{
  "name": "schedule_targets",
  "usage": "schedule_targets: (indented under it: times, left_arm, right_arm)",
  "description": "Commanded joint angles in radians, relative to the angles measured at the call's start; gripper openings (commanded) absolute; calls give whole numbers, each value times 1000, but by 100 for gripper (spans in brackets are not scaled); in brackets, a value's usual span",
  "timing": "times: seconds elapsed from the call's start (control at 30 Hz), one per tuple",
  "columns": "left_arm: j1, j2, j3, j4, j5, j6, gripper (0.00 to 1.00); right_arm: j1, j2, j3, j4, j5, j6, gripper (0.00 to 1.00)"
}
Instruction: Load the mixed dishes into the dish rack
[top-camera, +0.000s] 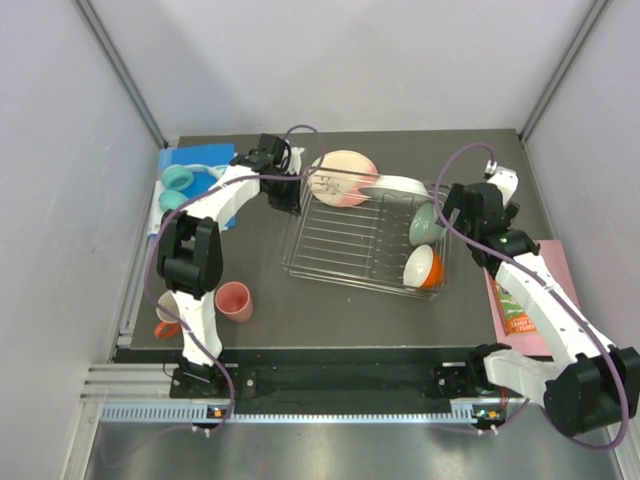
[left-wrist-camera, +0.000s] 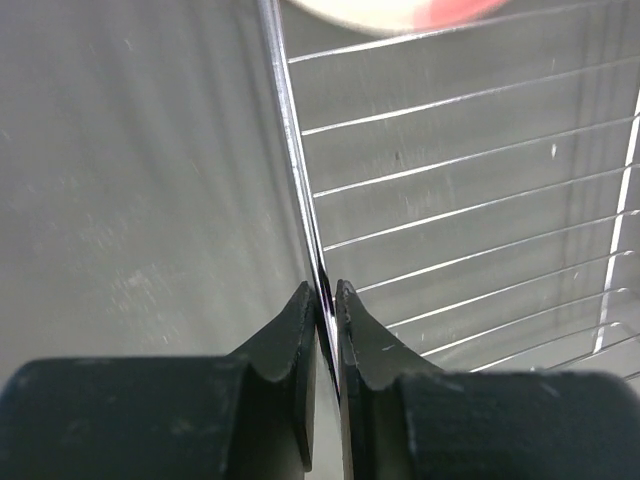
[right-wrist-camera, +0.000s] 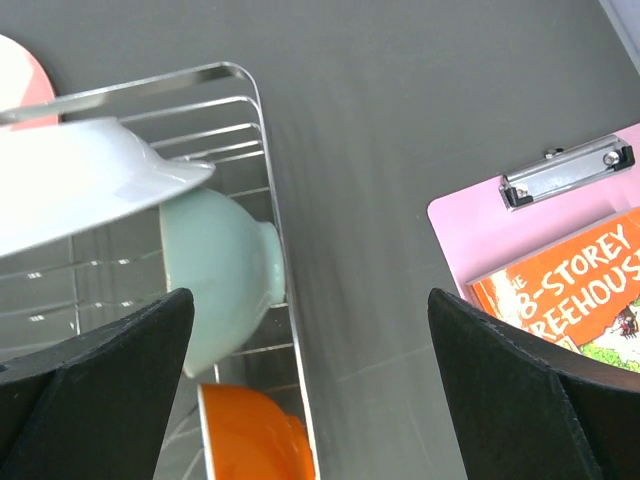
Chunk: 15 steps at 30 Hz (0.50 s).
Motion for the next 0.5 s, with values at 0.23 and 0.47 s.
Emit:
schedule_targets:
  times: [0.23, 0.47]
  left_arm:
    - [-90, -162, -236, -123, 77, 124, 0]
    - [-94, -222, -339, -152, 69, 158, 0]
  right_arm:
    - [-25, -65, -7, -4, 4, 9, 100]
    - [-34, -88, -13, -14, 7, 5, 100]
